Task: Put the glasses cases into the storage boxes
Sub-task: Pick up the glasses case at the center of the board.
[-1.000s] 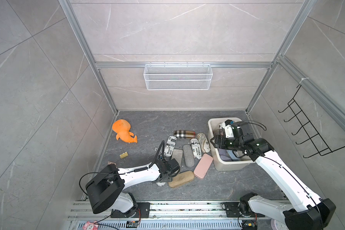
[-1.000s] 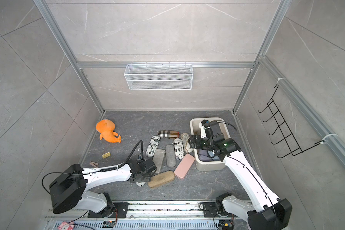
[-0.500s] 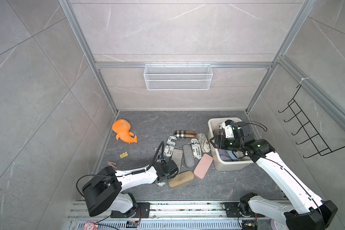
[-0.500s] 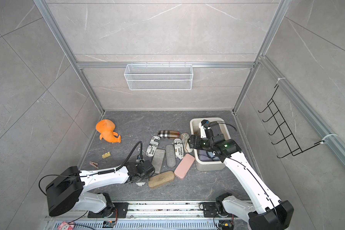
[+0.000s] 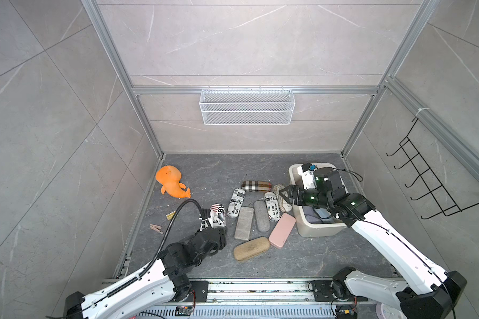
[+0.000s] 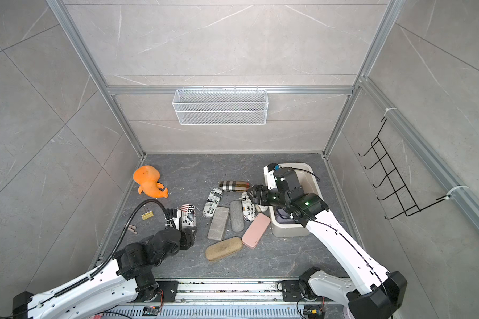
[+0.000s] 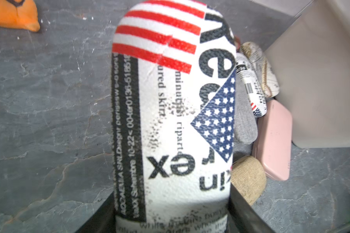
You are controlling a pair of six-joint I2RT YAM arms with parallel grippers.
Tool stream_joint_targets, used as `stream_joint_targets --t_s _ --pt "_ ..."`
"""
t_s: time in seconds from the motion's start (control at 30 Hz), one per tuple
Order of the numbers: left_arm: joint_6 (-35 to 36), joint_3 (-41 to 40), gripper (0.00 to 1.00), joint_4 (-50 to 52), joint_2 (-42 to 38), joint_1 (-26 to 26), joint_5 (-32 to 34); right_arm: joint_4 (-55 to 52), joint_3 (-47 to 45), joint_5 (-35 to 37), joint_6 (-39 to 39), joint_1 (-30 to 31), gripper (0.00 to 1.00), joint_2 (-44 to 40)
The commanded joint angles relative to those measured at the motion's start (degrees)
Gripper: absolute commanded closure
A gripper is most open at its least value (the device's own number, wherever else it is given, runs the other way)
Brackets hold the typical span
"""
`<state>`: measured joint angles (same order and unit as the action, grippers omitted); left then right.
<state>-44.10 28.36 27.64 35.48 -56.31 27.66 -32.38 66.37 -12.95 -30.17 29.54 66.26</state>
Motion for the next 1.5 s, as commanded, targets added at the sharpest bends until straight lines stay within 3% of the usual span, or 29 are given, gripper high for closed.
stream_joint_targets --t_s 0.0,0.1,0.23,0.43,0.57,0.73,0.9,1.07,1.23,1.33,1.4,1.47 --pt "4.95 -0.57 0.42 -7.51 -3.77 0.14 3.00 5.39 1.63 -1.79 -1.16 1.74 0.28 1.35" --pt "5.82 -1.14 0.41 -10.90 -5.25 0.08 2.19 7.78 0.81 2.65 0.67 5.36 0.32 0.79" --pt "7.82 -0.99 0.42 -17.28 -3.37 0.14 -0.32 10.23 -0.15 3.00 1.79 8.93 0.33 1.59" --pt "11.04 1.33 0.41 -28.53 4.61 0.12 -5.23 10.91 4.00 4.57 3.41 15.59 0.30 6.91" --pt "9.99 5.55 0.42 -30.35 10.94 0.84 -9.19 11.81 6.99 4.03 6.00 19.40 0.26 10.51" --pt "8.82 7.57 0.43 -33.95 15.10 1.20 -13.26 12.01 8.41 6.58 6.21 20.21 0.27 13.50" --pt "8.65 6.81 0.43 -35.81 13.97 1.30 -13.57 13.18 8.81 6.68 5.26 20.24 0.31 15.17" --pt "8.34 6.30 0.43 -35.47 12.68 1.37 -14.31 15.51 9.23 4.85 3.28 20.34 0.37 17.59" --pt "7.99 5.48 0.42 -35.74 11.58 1.43 -13.51 17.34 10.24 2.30 1.57 20.46 0.54 18.84" --pt "8.06 5.56 0.35 -35.05 11.80 1.44 -13.34 18.05 10.69 1.02 0.47 20.42 0.61 18.95" --pt "7.81 5.61 0.15 -34.44 11.73 1.43 -12.95 18.38 10.82 0.05 0.40 20.55 0.64 18.82" --pt "7.94 5.48 0.05 -33.73 11.38 1.44 -12.65 18.35 10.70 1.49 0.46 20.50 0.65 18.43"
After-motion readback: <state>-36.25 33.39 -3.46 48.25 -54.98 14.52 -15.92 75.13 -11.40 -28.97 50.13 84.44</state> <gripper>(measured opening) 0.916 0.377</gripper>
